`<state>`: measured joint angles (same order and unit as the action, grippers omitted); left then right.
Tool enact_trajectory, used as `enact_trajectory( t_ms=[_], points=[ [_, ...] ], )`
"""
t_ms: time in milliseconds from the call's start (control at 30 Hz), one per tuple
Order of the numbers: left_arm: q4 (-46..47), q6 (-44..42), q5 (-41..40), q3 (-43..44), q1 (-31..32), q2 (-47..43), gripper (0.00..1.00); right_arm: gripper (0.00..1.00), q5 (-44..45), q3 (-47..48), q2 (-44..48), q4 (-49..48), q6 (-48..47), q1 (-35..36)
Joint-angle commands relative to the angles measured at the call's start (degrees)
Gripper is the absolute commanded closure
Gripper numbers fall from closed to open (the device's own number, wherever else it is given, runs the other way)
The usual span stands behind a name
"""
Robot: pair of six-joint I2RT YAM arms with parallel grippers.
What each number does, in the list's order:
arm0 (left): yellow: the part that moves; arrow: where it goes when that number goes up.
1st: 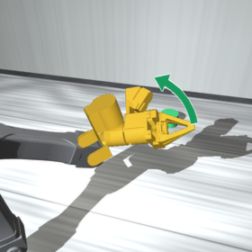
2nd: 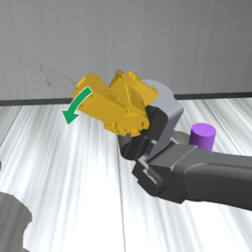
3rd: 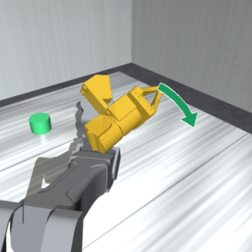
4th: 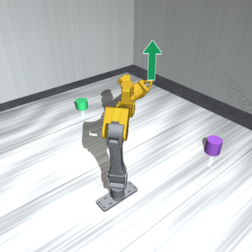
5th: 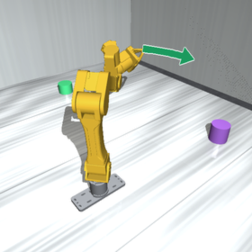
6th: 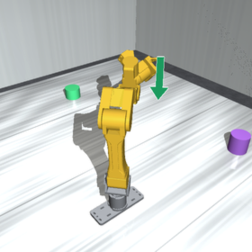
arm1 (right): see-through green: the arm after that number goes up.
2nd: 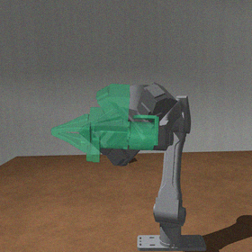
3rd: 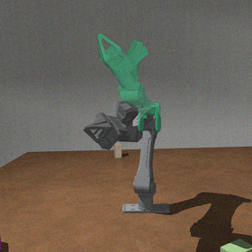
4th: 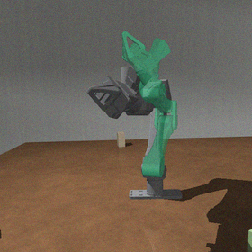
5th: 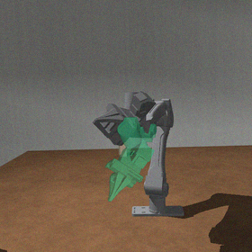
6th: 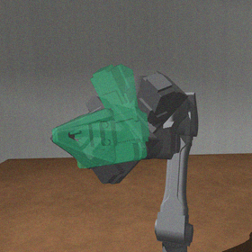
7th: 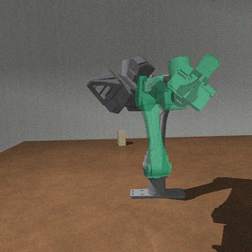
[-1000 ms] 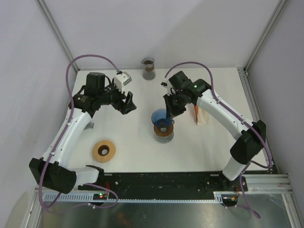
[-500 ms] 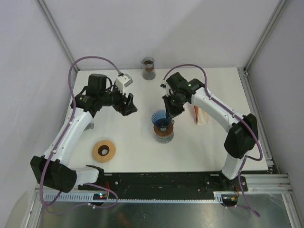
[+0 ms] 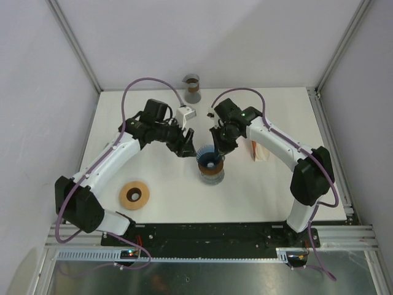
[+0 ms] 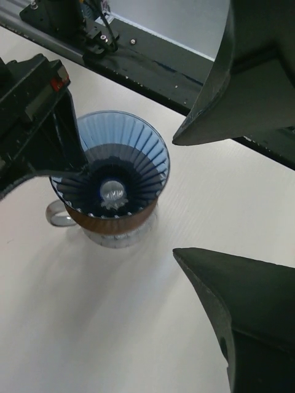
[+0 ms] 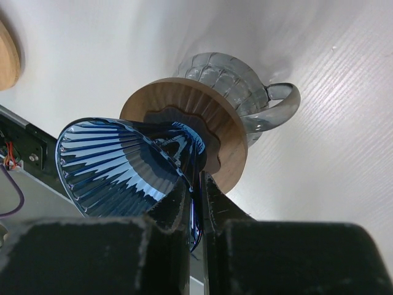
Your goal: Place the coffee filter in the dripper
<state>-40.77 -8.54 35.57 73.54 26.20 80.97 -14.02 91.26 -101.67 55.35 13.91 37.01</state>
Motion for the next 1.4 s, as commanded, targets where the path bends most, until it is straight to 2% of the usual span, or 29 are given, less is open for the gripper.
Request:
enact_trajectory(
  t_ms=[0, 333, 733, 933, 1100, 1367],
  points=[
    [2.1, 3.2, 0.49, 1.58, 3.0, 0.97, 0.29, 1.0, 0.29, -1.16, 2.09, -2.38, 0.49, 1.4],
    [3.36, 2.86, -2.68, -0.85, 7.29, 3.23, 0.39, 1.0, 1.16, -3.83, 3.75, -3.61, 1.13, 2.67],
    [4.36, 1.53, -7.12, -3.47, 8.0, 4.21, 0.73, 1.0, 2.63, -6.75, 5.99, -6.2, 0.64, 3.83],
    [4.57, 1.17, -7.26, -4.26, 8.99, 5.84, 0.75, 1.0, 1.85, -8.84, 6.98, -8.3, 0.24, 3.97],
    [5.06, 0.86, -7.25, -5.01, 9.12, 6.64, 0.84, 1.0, 1.47, -10.84, 7.14, -9.93, 0.11, 4.01],
    [5.11, -0.73, -3.78, -7.68, 10.03, 7.77, 0.9, 1.0, 1.53, -13.48, 7.12, -11.51, -0.39, 3.66]
  ],
)
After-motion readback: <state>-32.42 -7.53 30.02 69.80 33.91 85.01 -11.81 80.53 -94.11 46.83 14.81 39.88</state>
